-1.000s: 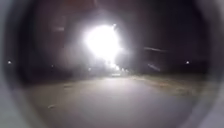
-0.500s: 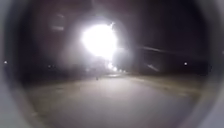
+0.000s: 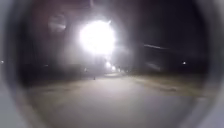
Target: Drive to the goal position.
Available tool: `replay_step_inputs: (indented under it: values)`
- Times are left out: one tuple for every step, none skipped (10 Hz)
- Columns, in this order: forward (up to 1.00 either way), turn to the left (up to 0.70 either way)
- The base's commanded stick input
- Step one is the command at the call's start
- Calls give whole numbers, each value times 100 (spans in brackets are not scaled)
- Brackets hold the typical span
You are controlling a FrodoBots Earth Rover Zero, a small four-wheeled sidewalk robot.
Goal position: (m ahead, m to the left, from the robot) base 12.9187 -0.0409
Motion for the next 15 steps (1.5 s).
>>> replay_step_inputs:
  values:
    - [100, 0]
    - [100, 0]
    - [100, 5]
    - [100, 8]
    - [100, 9]
    - [100, 6]
    - [100, 5]
    - [100, 5]
    - [100, 5]
    - [100, 5]
    - [100, 5]
    - [100, 5]
    - [100, 5]
    - [100, 7]
    - [100, 8]
